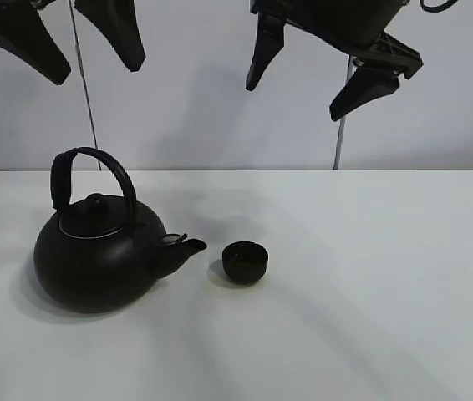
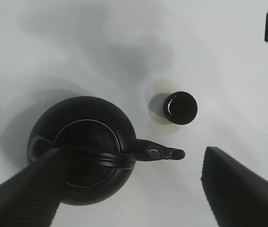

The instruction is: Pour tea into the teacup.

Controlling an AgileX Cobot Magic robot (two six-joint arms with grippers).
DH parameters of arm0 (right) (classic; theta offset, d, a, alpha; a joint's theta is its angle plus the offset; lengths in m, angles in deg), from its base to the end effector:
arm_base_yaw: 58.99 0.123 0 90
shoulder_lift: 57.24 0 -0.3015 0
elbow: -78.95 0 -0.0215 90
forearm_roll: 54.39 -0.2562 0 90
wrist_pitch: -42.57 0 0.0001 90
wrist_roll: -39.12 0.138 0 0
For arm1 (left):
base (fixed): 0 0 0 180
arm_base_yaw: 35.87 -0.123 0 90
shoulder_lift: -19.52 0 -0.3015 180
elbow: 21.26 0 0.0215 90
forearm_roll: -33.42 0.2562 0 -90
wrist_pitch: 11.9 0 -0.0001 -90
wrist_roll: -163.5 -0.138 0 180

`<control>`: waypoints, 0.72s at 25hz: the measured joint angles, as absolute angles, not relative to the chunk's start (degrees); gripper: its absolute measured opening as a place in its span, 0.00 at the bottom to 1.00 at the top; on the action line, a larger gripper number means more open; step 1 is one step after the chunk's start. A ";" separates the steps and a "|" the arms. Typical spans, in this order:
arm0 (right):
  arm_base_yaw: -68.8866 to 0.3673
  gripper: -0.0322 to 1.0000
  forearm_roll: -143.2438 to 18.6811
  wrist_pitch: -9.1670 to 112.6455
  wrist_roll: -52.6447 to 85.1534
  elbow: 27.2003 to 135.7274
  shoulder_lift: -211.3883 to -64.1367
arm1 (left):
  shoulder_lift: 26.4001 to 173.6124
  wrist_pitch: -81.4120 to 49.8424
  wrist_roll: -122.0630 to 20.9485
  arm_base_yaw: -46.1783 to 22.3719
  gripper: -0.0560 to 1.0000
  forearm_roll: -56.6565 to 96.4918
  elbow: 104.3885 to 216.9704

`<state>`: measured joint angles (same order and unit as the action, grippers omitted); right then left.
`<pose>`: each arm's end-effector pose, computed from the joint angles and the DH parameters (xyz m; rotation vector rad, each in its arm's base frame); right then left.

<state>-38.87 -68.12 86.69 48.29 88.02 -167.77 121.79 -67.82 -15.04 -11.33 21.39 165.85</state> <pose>0.4049 0.1726 0.2643 -0.0906 2.5750 0.4766 0.3431 -0.1828 0.2976 0.4375 2.6293 -0.4205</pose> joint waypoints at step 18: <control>-38.87 0.69 -65.05 95.34 48.34 88.02 -167.77 | 121.79 -68.78 -12.56 -11.33 0.59 18.62 162.88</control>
